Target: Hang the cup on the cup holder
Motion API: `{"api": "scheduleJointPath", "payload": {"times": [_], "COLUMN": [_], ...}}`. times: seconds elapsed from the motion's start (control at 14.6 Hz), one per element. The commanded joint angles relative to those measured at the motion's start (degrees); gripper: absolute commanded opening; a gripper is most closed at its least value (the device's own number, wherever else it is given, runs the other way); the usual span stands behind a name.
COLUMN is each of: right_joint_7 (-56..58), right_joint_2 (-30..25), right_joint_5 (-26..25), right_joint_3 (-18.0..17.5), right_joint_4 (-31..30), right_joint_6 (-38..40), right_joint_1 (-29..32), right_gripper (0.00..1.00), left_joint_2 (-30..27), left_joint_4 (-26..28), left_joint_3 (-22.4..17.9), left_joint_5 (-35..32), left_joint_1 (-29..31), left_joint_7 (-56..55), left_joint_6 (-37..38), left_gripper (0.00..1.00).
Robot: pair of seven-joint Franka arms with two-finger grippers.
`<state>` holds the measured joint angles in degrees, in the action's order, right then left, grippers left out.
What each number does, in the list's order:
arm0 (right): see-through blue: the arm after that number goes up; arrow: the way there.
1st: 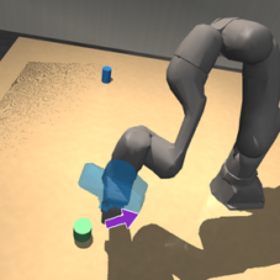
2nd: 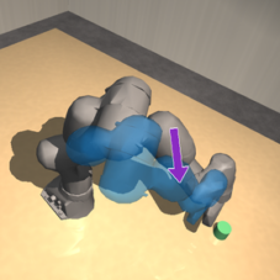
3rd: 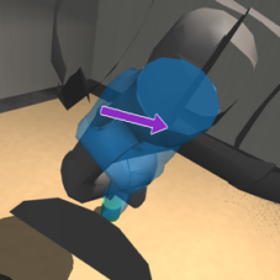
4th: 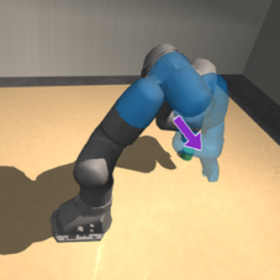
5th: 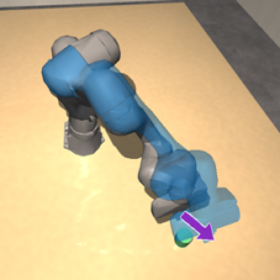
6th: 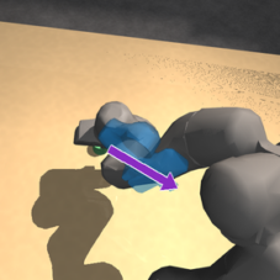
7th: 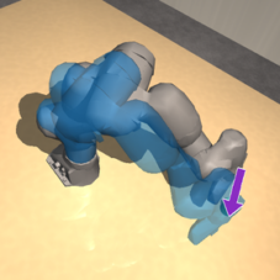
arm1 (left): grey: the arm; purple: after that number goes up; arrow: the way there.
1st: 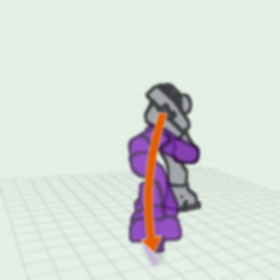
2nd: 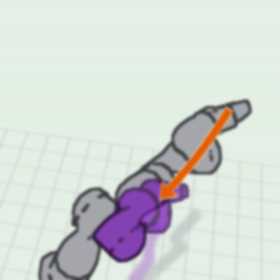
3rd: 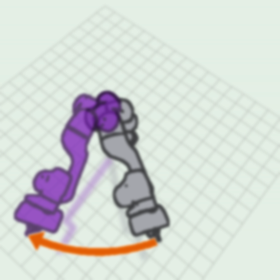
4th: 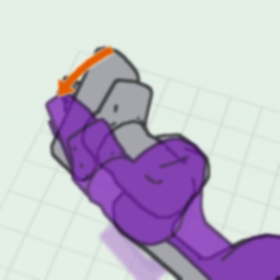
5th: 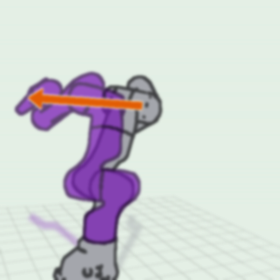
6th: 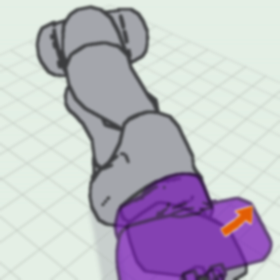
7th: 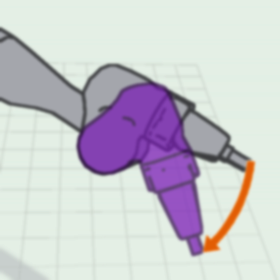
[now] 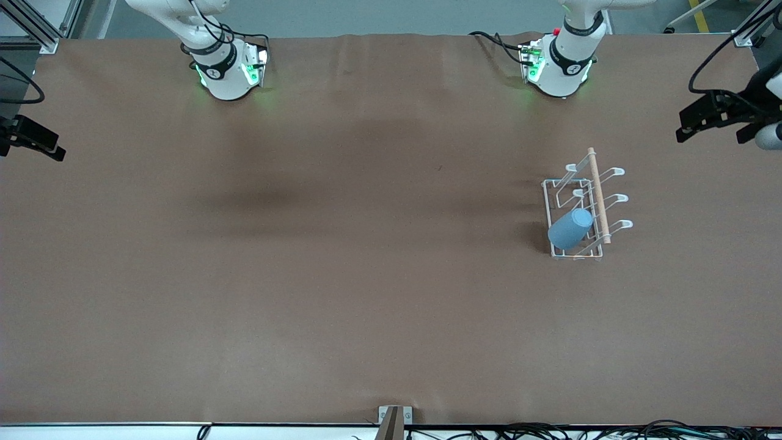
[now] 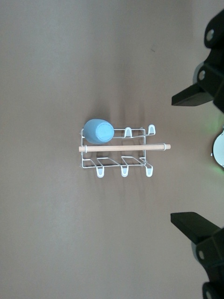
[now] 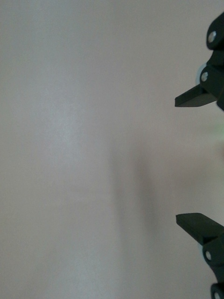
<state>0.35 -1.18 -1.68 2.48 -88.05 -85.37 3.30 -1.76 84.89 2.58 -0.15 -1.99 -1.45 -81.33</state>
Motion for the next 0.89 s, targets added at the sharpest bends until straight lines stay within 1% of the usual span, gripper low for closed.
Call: {"api": "scheduleJointPath", "payload": {"times": [0.0, 0.07, 0.21, 0.34, 0.55, 0.82], "right_joint_7": [-0.79, -0.79, -0.79, -0.79, -0.88, -0.88], "right_joint_2": [-1.54, -1.54, -1.54, -1.54, -1.54, -1.45], "right_joint_5": [-0.96, -0.96, -0.96, -0.96, -0.96, -0.96], "right_joint_3": [-1.17, -1.17, -1.17, -1.17, -1.17, -1.17], "right_joint_4": [-1.6, -1.6, -1.6, -1.6, -1.51, -1.42], "right_joint_6": [-0.5, -0.5, -0.59, -0.59, -0.68, -0.68], "right_joint_1": [1.18, 1.18, 1.18, 1.09, 1.09, 1.09], "right_gripper": [1.0, 1.0, 1.0, 1.0, 1.0, 1.0], "left_joint_2": [-7.63, -7.82, -7.64, -7.21, -5.54, -4.39], "left_joint_4": [11.68, 11.96, 11.87, 11.79, 9.33, 7.75], "left_joint_3": [-0.21, 0.05, 2.07, 2.25, 2.17, 2.17], "left_joint_5": [-1.07, -1.16, -2.56, -2.92, -2.83, -2.4], "left_joint_1": [-0.65, -0.65, -0.39, -0.39, -0.12, -0.12], "left_joint_7": [-0.13, -0.13, -0.04, 0.05, 0.31, 0.22], "left_joint_6": [-6.2, -6.2, -6.2, -6.2, -5.94, -5.94], "left_gripper": [1.0, 1.0, 1.0, 1.0, 1.0, 1.0]}}
